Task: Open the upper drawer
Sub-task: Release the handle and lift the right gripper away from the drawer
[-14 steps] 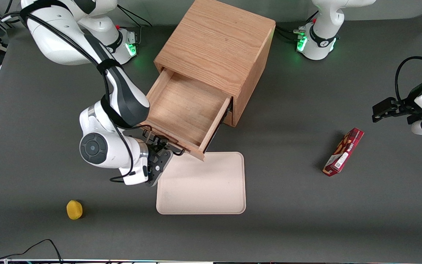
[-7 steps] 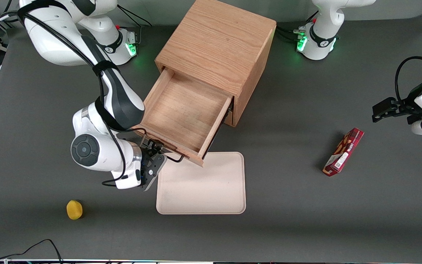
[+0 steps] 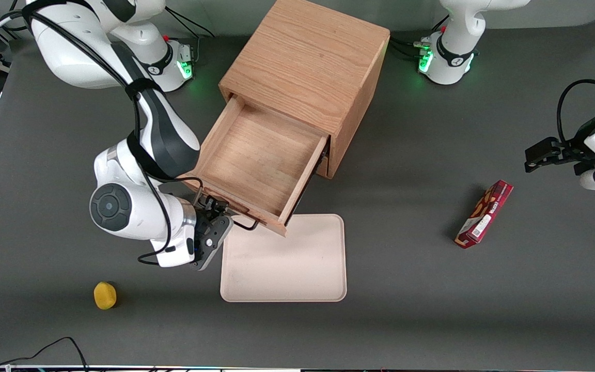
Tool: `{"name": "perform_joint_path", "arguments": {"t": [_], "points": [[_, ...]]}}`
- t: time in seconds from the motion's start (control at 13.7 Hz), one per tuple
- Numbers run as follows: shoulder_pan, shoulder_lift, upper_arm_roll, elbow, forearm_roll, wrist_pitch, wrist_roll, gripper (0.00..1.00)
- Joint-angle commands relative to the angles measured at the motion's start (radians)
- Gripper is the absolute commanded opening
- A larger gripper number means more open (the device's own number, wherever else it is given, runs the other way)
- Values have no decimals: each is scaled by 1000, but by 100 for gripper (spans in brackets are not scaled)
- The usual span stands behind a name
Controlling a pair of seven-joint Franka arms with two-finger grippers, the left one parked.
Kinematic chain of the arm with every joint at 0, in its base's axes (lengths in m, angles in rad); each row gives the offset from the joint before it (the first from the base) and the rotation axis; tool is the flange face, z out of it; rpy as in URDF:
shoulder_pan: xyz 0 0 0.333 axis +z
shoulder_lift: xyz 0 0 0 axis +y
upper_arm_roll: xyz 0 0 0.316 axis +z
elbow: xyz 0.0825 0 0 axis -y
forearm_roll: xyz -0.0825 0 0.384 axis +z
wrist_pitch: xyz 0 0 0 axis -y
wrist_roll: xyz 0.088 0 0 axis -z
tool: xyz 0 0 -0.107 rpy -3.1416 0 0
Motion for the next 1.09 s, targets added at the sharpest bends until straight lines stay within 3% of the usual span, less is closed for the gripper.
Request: {"name": "perform_joint_path", "arguments": {"t": [0.0,0.44,0.8,1.02], "points": [[15,20,-6,87,-10,-73,-1,100],[-40,-165,-6,19,-2,-145,62,100],[-119,-496,-8,-258,-7,-209,100,100],[-208,-655,-5,-405,-5,-236,272,100]]}}
